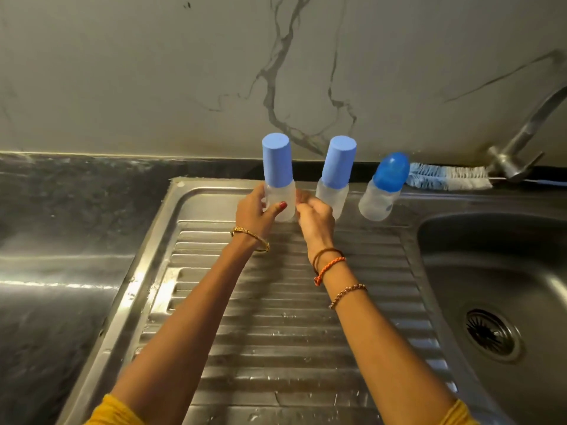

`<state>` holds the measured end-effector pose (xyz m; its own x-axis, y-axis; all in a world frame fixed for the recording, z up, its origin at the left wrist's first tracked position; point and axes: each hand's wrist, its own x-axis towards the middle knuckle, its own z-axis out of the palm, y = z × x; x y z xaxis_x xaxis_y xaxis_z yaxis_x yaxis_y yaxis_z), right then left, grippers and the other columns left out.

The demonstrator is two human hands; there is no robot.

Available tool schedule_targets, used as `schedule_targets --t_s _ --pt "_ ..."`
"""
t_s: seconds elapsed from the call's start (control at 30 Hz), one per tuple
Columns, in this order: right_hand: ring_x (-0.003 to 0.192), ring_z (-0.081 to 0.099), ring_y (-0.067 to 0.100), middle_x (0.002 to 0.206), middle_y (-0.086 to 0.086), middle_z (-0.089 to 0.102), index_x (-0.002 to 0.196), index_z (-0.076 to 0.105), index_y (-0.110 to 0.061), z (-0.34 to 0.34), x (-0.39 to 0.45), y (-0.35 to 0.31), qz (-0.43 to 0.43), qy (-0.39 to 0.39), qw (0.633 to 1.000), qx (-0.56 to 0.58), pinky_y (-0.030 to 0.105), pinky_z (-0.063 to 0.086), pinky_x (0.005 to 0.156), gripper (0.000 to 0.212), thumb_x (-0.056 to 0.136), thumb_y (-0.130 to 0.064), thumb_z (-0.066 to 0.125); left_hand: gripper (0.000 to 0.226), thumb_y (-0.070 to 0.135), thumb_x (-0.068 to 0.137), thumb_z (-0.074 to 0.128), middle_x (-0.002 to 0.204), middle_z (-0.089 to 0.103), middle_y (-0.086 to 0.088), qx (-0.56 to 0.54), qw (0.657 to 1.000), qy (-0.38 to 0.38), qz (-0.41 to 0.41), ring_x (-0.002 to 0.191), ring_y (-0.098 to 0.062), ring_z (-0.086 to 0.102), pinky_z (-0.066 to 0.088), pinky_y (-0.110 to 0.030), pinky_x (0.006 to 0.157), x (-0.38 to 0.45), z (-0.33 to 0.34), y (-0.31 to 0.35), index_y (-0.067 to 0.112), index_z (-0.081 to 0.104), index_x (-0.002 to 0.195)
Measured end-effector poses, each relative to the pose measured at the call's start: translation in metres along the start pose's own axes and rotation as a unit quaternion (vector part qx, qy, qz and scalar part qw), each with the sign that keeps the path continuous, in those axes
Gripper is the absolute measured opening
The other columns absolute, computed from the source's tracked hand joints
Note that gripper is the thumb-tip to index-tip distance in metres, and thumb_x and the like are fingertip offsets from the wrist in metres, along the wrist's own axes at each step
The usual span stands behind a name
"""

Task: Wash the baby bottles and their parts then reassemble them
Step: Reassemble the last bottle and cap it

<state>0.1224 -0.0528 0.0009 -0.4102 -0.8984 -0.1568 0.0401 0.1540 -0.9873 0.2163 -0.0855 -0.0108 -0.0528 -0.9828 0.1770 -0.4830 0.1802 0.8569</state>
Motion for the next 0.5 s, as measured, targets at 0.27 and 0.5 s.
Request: schedule_targets --t_s 0.27,0.5 --pt "0.077 0.049 0.007 0.081 -0.004 0.053 0.116 0.059 -0.008 0.0008 0.0019 0.0091 -0.012 0.005 0.999 -0.036 0.016 0.043 0.071 0.025 0.096 -0.012 0.044 0.041 0.016 0.088 0.06 0.12 0.061 -0.014 0.016 1.0 -0.008 0.004 0.106 -0.024 0.056 0.039 -0.018 0.082 0.0018 0.0053 -0.0067 0.003 0.05 0.125" --pt "0.081 0.05 0.007 0.092 -0.001 0.054 0.116 0.059 -0.004 0.0005 0.0033 0.0101 -0.025 0.003 0.998 -0.052 0.019 0.044 0.074 0.027 0.095 -0.004 0.042 0.042 0.015 0.088 0.06 0.12 0.06 -0.015 0.019 1.0 -0.02 0.003 0.11 -0.027 0.055 0.039 -0.021 0.086 0.0039 0.0066 -0.0069 0.003 0.049 0.127"
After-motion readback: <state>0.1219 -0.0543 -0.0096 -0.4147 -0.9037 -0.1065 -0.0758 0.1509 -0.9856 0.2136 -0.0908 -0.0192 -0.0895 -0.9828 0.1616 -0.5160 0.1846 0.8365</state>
